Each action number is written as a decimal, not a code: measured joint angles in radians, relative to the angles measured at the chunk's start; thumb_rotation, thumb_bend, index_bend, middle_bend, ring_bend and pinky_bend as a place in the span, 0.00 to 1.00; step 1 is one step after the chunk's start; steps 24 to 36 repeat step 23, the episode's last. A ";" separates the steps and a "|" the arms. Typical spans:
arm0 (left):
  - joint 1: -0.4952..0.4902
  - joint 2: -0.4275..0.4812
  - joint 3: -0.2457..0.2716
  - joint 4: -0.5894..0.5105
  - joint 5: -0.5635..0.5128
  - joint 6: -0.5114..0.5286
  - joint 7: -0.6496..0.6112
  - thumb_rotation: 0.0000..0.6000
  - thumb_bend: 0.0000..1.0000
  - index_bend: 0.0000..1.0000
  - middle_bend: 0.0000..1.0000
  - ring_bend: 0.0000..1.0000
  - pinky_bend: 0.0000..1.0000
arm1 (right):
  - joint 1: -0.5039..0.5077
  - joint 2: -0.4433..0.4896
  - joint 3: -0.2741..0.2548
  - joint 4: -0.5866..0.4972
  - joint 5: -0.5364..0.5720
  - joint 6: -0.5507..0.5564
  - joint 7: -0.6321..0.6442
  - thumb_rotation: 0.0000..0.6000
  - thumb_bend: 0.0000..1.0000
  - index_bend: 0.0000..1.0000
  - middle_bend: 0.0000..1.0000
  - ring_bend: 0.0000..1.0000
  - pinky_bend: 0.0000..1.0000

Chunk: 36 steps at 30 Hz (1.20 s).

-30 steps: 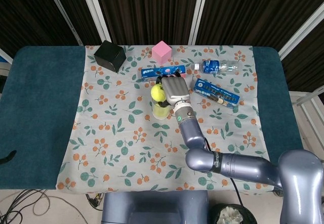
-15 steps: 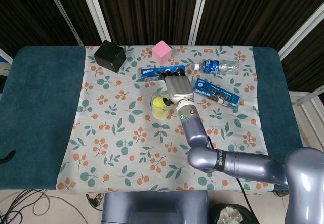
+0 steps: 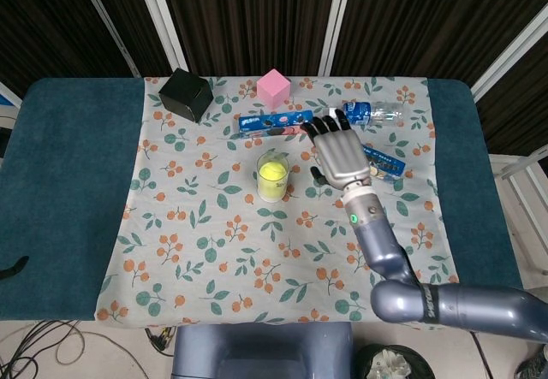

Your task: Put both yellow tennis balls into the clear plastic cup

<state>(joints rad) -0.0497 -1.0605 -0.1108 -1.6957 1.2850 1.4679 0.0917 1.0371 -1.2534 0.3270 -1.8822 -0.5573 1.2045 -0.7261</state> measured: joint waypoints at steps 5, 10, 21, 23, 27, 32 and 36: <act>0.000 -0.001 0.003 -0.002 0.003 0.001 0.013 1.00 0.12 0.07 0.00 0.00 0.08 | -0.183 0.084 -0.145 -0.072 -0.316 0.099 0.119 1.00 0.39 0.21 0.17 0.12 0.00; -0.004 -0.004 0.006 -0.002 0.005 -0.003 0.021 1.00 0.12 0.07 0.00 0.00 0.08 | -0.396 0.139 -0.296 -0.067 -0.643 0.257 0.244 1.00 0.39 0.21 0.17 0.12 0.00; -0.004 -0.010 0.015 0.002 0.034 0.004 0.019 1.00 0.12 0.07 0.00 0.00 0.08 | -0.748 0.175 -0.481 0.060 -0.856 0.496 0.352 1.00 0.39 0.19 0.14 0.06 0.00; -0.004 -0.009 0.019 0.002 0.046 0.005 0.016 1.00 0.12 0.07 0.00 0.00 0.08 | -0.780 0.168 -0.481 0.085 -0.859 0.510 0.361 1.00 0.39 0.18 0.12 0.06 0.00; -0.004 -0.009 0.019 0.002 0.046 0.005 0.016 1.00 0.12 0.07 0.00 0.00 0.08 | -0.780 0.168 -0.481 0.085 -0.859 0.510 0.361 1.00 0.39 0.18 0.12 0.06 0.00; -0.004 -0.009 0.019 0.002 0.046 0.005 0.016 1.00 0.12 0.07 0.00 0.00 0.08 | -0.780 0.168 -0.481 0.085 -0.859 0.510 0.361 1.00 0.39 0.18 0.12 0.06 0.00; -0.004 -0.009 0.019 0.002 0.046 0.005 0.016 1.00 0.12 0.07 0.00 0.00 0.08 | -0.780 0.168 -0.481 0.085 -0.859 0.510 0.361 1.00 0.39 0.18 0.12 0.06 0.00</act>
